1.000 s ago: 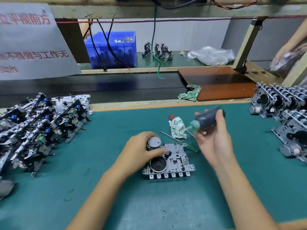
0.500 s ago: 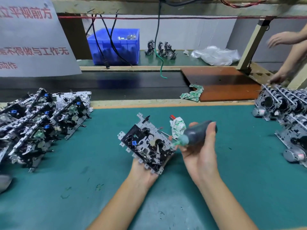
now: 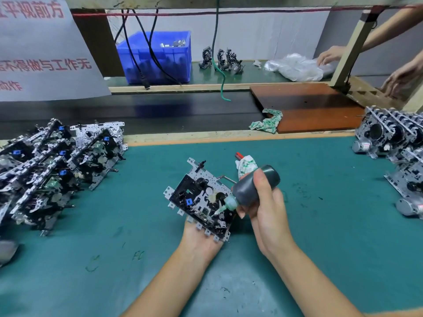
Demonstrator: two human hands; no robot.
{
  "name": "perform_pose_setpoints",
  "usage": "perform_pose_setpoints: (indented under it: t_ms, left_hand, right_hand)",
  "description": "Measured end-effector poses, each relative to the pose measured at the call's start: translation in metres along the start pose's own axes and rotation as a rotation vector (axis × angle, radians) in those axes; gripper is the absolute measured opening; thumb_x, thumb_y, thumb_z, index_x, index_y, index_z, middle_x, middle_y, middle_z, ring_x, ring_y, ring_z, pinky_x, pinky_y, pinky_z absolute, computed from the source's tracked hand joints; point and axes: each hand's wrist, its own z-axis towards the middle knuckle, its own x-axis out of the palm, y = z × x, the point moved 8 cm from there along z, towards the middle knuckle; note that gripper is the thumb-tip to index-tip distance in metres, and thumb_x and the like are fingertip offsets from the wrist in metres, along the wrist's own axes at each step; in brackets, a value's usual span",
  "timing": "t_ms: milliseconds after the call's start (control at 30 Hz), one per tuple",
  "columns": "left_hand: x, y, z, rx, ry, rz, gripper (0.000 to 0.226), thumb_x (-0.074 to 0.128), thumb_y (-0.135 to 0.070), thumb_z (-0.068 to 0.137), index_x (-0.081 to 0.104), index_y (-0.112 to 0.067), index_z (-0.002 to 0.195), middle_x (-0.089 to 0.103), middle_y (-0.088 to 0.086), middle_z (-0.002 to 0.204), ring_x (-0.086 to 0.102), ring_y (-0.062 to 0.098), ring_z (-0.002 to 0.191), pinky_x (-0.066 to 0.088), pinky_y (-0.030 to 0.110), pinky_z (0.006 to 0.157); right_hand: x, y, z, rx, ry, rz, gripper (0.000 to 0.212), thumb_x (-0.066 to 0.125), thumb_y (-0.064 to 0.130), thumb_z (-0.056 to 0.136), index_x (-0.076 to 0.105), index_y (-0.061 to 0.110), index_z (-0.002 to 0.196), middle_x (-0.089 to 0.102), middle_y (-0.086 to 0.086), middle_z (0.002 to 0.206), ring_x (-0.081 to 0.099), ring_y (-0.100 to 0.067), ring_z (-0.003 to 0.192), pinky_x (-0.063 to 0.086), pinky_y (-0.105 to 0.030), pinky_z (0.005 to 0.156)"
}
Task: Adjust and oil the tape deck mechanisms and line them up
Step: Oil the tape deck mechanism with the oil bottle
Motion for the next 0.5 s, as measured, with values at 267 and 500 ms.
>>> perform_pose_setpoints:
  t_ms: [267,500]
  left_hand:
    - [0.022,0.005,-0.002,-0.065,0.207,-0.09,0.006,0.075,0.001,0.06,0.07,0.004,0.061,0.066,0.018,0.061,0.067,0.025,0.055,0.059,0.038,0.058]
    - [-0.016,0.008,0.01,-0.079,-0.085,-0.106,0.033,0.04,-0.008,0.076,0.061,-0.008,0.051,0.052,0.005,0.056,0.049,0.014,0.047,0.053,0.027,0.049]
  right_hand:
    - [-0.001,-0.001,-0.001,-0.023,0.003,-0.035,0.027,0.067,0.042,0.075,0.057,0.018,0.065,0.055,0.005,0.056,0.053,-0.009,0.049,0.038,-0.019,0.037]
    - [0.0,0.001,-0.002,-0.044,0.019,-0.051,0.033,0.062,0.046,0.064,0.055,0.015,0.072,0.057,0.007,0.057,0.055,-0.008,0.05,0.04,-0.019,0.038]
